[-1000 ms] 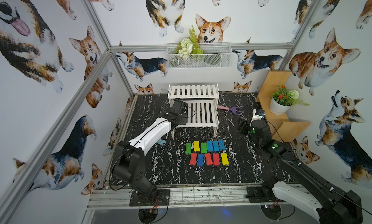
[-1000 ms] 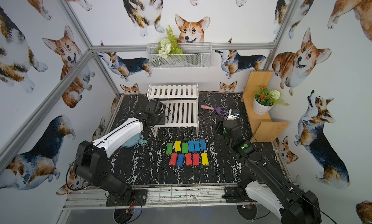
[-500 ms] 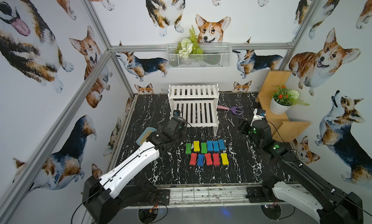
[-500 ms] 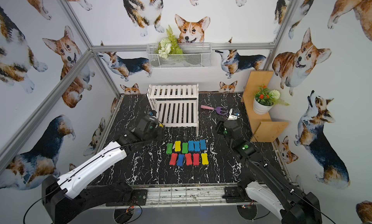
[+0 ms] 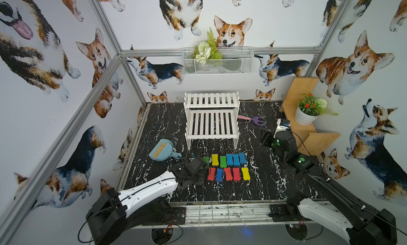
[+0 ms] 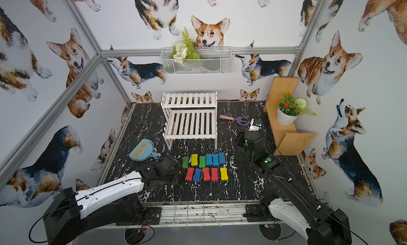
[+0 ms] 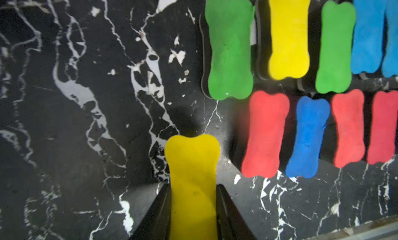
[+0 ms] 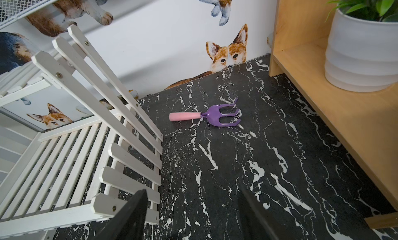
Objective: Remove the whiteboard erasers from the shelf
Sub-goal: Place the whiteboard eraser at the center of the board.
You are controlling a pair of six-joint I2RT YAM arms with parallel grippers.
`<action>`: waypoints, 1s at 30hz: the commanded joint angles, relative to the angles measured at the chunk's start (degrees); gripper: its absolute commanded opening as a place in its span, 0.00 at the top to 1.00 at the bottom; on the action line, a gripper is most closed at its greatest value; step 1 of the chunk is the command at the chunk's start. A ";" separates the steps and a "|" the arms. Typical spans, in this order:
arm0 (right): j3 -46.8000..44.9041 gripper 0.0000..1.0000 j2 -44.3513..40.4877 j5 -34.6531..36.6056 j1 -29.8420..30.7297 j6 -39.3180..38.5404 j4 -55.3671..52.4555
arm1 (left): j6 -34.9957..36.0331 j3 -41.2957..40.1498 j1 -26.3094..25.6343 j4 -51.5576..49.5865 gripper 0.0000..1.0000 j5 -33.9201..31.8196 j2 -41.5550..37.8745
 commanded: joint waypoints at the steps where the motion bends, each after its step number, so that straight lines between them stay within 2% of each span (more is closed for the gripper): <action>1: 0.60 0.28 -0.05 0.41 -0.01 -0.21 0.29 | 1.93 0.78 0.02 3.41 0.64 0.20 2.76; 6: 0.32 0.28 -0.59 0.84 -0.01 -0.23 -0.02 | 3.81 1.67 0.32 4.52 0.64 -2.83 5.07; 13: 0.20 0.28 -0.24 0.79 -0.02 -0.13 -0.05 | 4.66 2.06 0.82 6.82 0.63 -1.97 7.30; 17: 0.07 0.28 -0.15 0.82 -0.01 -0.05 0.06 | 4.87 1.81 0.82 6.96 0.56 -1.69 6.17; 24: -0.06 0.28 -0.27 0.67 0.04 0.47 0.07 | 3.95 2.97 0.82 2.72 0.34 -3.21 0.80; 28: 0.17 0.28 -0.74 0.55 -0.02 0.52 -0.02 | 4.83 8.21 1.37 -4.65 0.17 -10.58 -7.80; 30: 0.22 0.28 -1.02 0.82 0.03 0.43 -0.10 | 6.53 12.51 3.80 -8.11 0.09 -14.59 -11.82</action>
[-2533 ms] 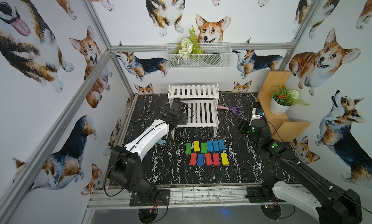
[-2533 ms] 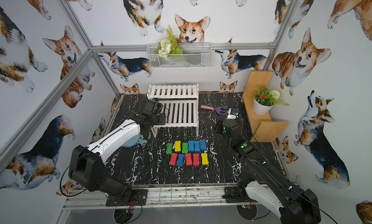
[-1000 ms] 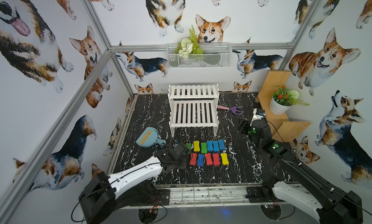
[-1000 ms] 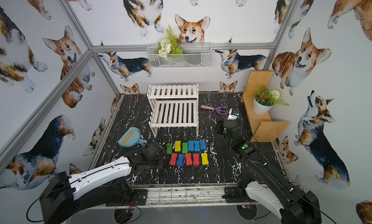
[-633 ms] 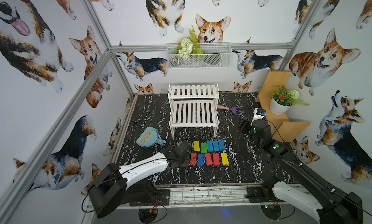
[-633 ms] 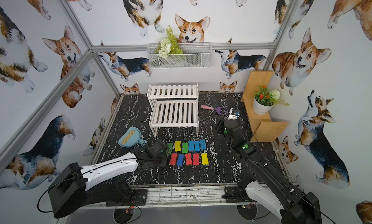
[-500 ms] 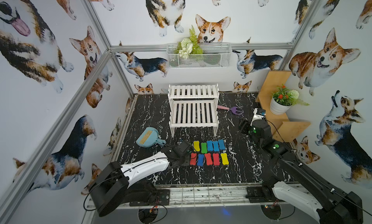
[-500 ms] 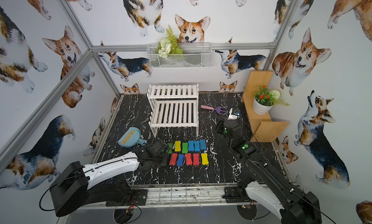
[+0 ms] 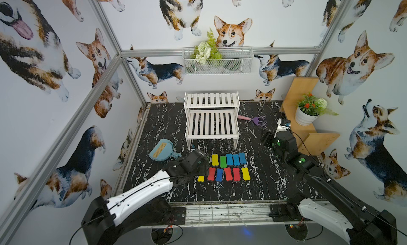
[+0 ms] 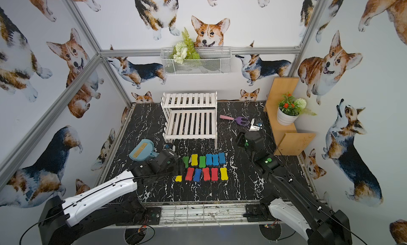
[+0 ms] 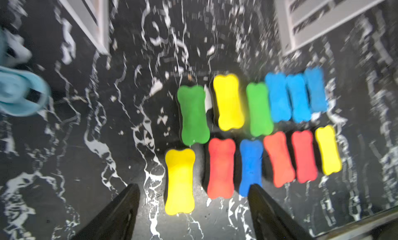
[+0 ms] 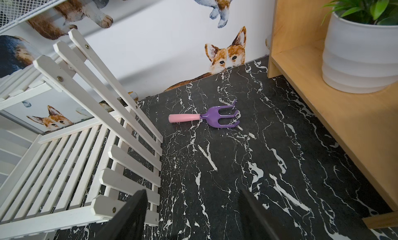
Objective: Remove the whiteboard erasers from the shelf
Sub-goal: Place the whiteboard eraser at the center of the board.
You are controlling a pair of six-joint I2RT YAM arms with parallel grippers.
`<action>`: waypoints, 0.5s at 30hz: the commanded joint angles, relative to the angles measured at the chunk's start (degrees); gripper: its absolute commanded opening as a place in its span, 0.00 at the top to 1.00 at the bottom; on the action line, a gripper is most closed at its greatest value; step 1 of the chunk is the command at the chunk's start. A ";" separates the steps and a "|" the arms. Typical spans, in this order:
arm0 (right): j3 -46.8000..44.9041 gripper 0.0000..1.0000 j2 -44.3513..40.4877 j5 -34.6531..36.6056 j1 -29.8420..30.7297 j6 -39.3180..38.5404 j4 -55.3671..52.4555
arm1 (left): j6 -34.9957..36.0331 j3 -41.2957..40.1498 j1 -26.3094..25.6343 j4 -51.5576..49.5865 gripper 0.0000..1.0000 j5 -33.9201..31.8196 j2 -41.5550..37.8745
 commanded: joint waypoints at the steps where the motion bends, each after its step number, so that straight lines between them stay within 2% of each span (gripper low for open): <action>1: 0.33 0.27 -0.59 0.67 0.13 0.37 0.02 | 4.32 5.22 4.00 -6.56 0.06 -8.42 -4.93; 3: 0.21 0.27 -0.62 0.87 0.11 0.37 0.07 | 8.28 8.18 9.28 -7.68 0.01 -10.96 -6.01; 5: 0.24 0.27 -0.62 0.94 0.10 0.45 0.13 | 12.41 11.23 15.77 -7.40 0.01 -14.21 -5.49; 8: 0.23 0.26 -0.62 0.92 0.10 0.45 0.13 | 19.40 11.25 25.73 0.71 0.01 -15.18 -4.89; 10: 0.15 0.24 -0.70 1.45 0.13 0.53 0.18 | 23.21 8.94 30.37 8.63 0.01 -16.74 -3.60; 13: 0.37 0.17 -0.75 3.18 0.10 1.11 -0.26 | 27.51 5.34 34.18 20.52 0.01 -16.45 1.21; 15: 0.59 0.03 -0.88 3.82 0.14 1.24 -0.32 | 28.25 4.04 37.24 25.98 0.01 -12.85 4.50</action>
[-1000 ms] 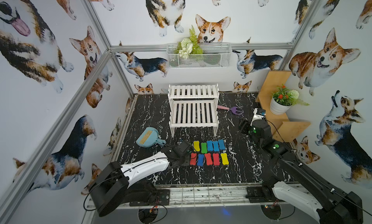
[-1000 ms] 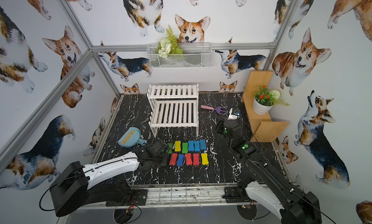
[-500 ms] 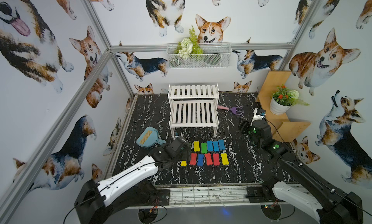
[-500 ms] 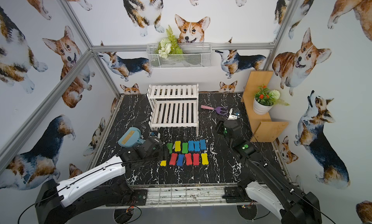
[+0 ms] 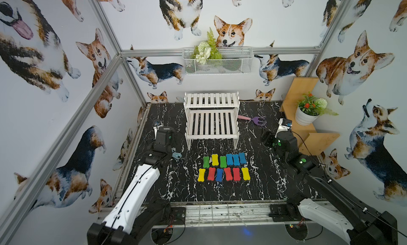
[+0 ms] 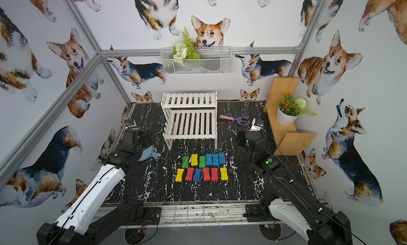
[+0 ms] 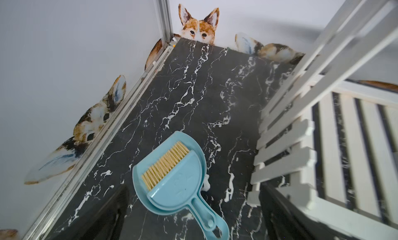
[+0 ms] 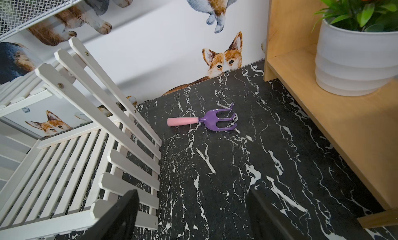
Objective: Remove the whiteboard erasers from the shelf
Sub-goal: Place the whiteboard eraser at the center of the board, then reset both arms
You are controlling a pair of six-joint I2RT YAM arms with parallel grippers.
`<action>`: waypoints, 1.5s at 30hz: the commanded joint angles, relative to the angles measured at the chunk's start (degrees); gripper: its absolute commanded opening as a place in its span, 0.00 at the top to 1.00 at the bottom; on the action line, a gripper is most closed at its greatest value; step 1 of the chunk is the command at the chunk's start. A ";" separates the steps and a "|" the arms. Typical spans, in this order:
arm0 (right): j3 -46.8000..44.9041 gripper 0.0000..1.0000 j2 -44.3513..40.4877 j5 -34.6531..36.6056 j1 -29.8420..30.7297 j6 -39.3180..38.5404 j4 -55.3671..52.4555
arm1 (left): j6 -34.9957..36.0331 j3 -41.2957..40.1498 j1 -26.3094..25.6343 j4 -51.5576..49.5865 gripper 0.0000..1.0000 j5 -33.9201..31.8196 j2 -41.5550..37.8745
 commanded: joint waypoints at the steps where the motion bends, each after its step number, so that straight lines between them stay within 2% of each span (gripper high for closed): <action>1: 0.53 0.00 -0.40 2.52 0.11 0.96 -0.19 | 5.64 -2.50 3.41 15.91 0.01 1.37 3.81; 5: 0.78 0.00 -0.16 2.25 0.17 0.14 -0.16 | 12.49 -13.33 5.60 36.66 0.01 -1.74 6.19; 9: 0.70 0.00 -0.05 2.43 0.10 -0.13 -0.39 | 15.52 -18.77 10.86 47.26 0.01 3.91 9.60; 13: 0.14 0.00 0.00 2.85 0.10 -0.19 0.20 | 17.77 -25.02 11.35 57.65 0.01 11.40 11.13; 16: -0.38 0.00 0.08 2.72 0.10 -0.29 0.67 | 19.41 -30.79 11.40 71.07 0.01 11.59 12.96; 23: -2.02 0.00 0.73 2.44 0.17 0.08 1.65 | 20.88 -29.78 11.83 74.90 0.01 12.30 20.82; 29: -3.00 0.00 0.74 3.34 0.12 -1.02 2.65 | 21.52 -25.27 12.11 69.07 0.01 14.83 24.13; 35: -3.94 0.00 0.77 4.03 0.11 0.20 2.92 | 21.09 -29.77 12.10 73.84 0.01 13.79 20.67; 40: -4.05 0.00 0.05 3.64 0.10 -0.76 2.84 | 21.98 -28.13 12.28 72.26 0.01 16.81 21.84; 45: -3.69 0.00 0.01 3.68 0.10 -1.37 2.72 | 20.62 -30.49 11.84 74.66 0.01 16.63 19.90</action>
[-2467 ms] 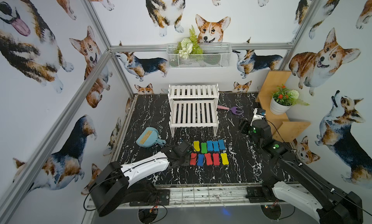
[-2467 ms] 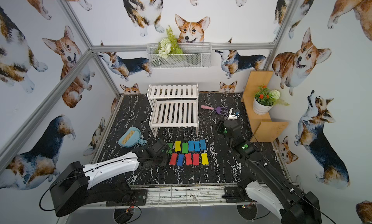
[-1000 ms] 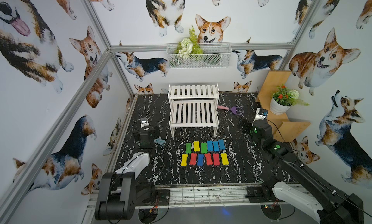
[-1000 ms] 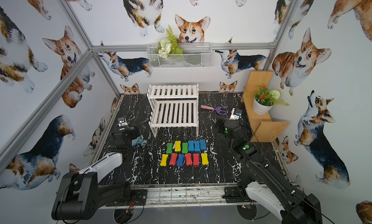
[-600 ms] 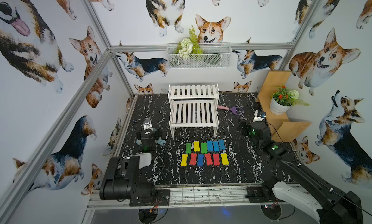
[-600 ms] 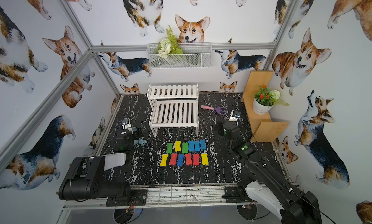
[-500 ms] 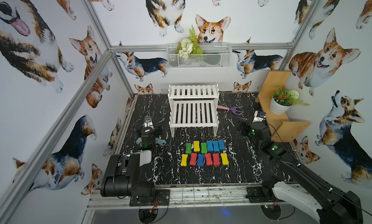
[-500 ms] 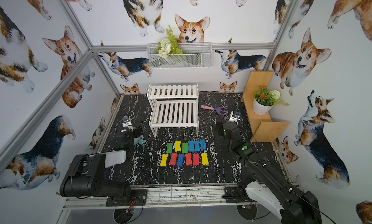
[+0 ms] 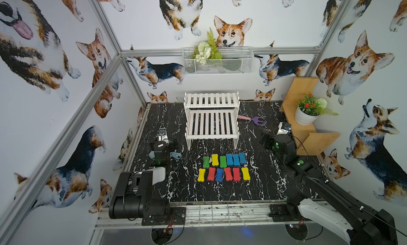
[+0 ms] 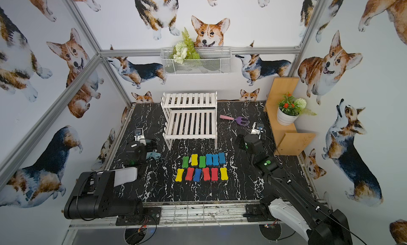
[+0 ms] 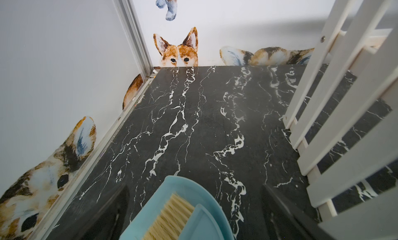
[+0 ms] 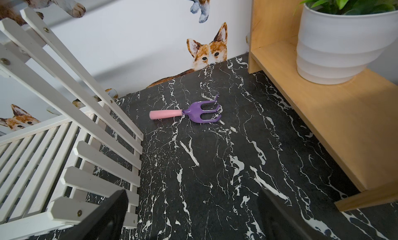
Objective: Remove the whiteboard erasers from the shelf
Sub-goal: Reset both arms
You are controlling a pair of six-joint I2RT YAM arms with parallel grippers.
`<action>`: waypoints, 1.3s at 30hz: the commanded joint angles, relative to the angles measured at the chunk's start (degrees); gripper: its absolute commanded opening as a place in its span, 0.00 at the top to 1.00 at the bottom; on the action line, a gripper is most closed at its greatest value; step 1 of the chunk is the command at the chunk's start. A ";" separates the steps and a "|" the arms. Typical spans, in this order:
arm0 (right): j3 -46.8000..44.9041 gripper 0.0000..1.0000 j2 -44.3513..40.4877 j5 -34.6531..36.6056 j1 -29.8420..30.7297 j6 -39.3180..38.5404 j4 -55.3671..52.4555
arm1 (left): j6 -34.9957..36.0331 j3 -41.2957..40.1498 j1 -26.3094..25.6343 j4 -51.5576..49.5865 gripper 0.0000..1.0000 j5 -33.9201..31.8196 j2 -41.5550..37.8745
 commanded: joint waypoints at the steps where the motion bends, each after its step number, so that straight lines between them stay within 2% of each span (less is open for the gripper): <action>1: 0.25 0.00 0.00 0.68 0.15 -0.78 1.97 | -3.34 -2.68 -0.31 6.70 0.01 1.47 -1.68; 3: 0.13 0.00 0.34 0.83 0.15 -0.71 2.24 | -4.24 -4.03 -1.13 11.82 0.01 3.04 -0.48; 5: 0.39 0.00 0.95 0.65 0.10 -0.61 2.19 | -2.44 -1.05 -2.53 8.49 0.01 1.91 1.78; 13: 0.86 0.00 1.01 -0.67 0.10 -1.34 2.31 | -1.27 -5.22 -3.09 24.47 0.01 3.09 10.47; 17: -0.06 0.00 1.05 -1.08 0.10 -1.55 4.47 | -2.39 -4.22 -3.07 21.29 0.00 1.54 9.75; 21: -0.96 0.00 0.81 -1.94 0.10 -2.70 7.34 | -3.38 -4.30 -3.57 22.16 0.00 -3.54 10.18; 24: -0.33 0.00 1.56 1.29 0.10 -5.79 9.68 | -3.63 -3.79 -3.94 21.43 0.00 -5.06 10.32; 27: 0.66 0.00 3.99 5.15 0.02 -13.49 12.65 | -3.63 -3.73 -4.03 21.28 0.00 -5.15 10.34; 29: 1.02 0.00 6.23 10.78 -0.20 -15.67 14.51 | -3.59 -3.67 -4.02 21.23 0.00 -5.23 10.34; 31: -0.15 0.00 8.56 12.53 -1.71 -20.06 19.10 | -3.59 -3.67 -4.05 21.22 0.00 -5.24 10.34; 34: -3.57 0.00 12.28 8.86 -4.44 -27.09 28.01 | -3.59 -3.65 -4.11 21.19 0.00 -5.24 10.34; 37: -6.56 0.00 17.69 6.28 -7.44 -29.26 35.02 | -3.61 -3.54 -4.11 21.08 0.00 -5.32 10.34; 39: -8.23 0.00 19.76 1.74 -9.63 -29.89 38.20 | -3.59 -3.56 -4.11 21.08 0.00 -5.32 10.43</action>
